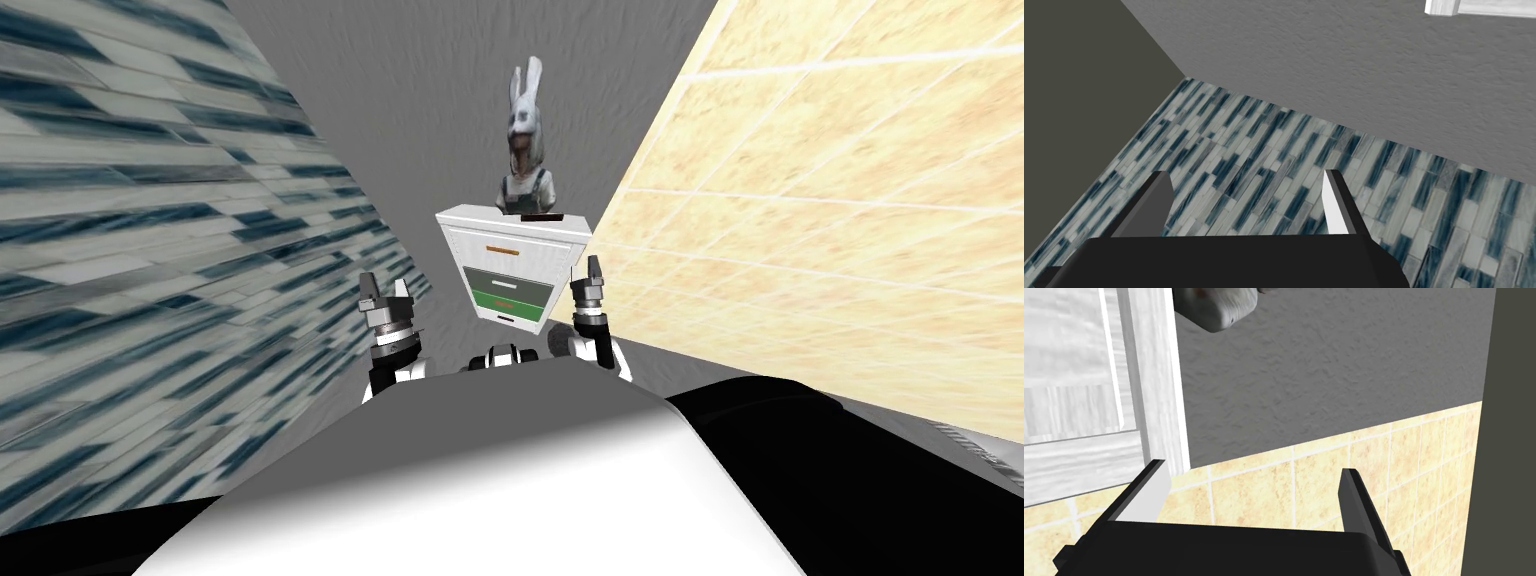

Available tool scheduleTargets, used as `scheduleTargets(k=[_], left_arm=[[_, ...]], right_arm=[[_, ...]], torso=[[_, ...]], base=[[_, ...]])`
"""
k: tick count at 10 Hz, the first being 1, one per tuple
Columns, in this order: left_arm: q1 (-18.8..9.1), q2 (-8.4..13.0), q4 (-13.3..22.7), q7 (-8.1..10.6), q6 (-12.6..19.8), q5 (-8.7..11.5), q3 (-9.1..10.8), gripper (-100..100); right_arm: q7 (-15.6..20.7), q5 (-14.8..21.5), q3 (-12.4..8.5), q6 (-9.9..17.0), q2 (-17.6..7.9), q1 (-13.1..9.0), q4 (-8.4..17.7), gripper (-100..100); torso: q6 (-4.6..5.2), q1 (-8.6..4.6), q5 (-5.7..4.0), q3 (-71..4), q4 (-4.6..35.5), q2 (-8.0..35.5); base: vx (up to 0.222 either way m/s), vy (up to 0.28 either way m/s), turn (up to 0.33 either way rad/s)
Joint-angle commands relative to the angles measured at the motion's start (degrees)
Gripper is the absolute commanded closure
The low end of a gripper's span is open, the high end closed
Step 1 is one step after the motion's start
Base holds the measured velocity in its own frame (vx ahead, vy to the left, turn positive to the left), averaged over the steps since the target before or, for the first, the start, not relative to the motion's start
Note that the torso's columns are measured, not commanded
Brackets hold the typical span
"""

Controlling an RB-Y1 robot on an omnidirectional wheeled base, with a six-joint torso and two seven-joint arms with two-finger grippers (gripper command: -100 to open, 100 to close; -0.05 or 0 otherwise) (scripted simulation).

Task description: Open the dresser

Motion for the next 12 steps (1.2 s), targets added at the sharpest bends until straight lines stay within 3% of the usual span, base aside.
scheduleTargets(k=[1,8,12], left_arm=[[0.0,0.0,0.0,0.0,0.0,0.0,0.0,0],[0.0,0.0,0.0,0.0,0.0,0.0,-0.01,0],[0.0,0.0,0.0,0.0,0.0,0.0,0.0,0]], right_arm=[[2.6,3.1,-0.8,0.7,-3.8,-0.2,0.8,-100],[12.3,14.7,-3.9,2.8,-11.3,-0.8,3.2,-100],[17.2,20.8,-5.5,3.9,-14.1,-1.1,4.5,-100]], torso=[[0.0,-0.05,-0.01,0.0,0.0,0.0],[0.0,0.08,0.01,0.1,0.0,0.2],[0.01,-0.23,-0.08,0.1,0.0,0.1]], base=[[0.084,0.111,-0.119],[0.11,0.171,-0.128],[0.099,0.161,-0.12]])
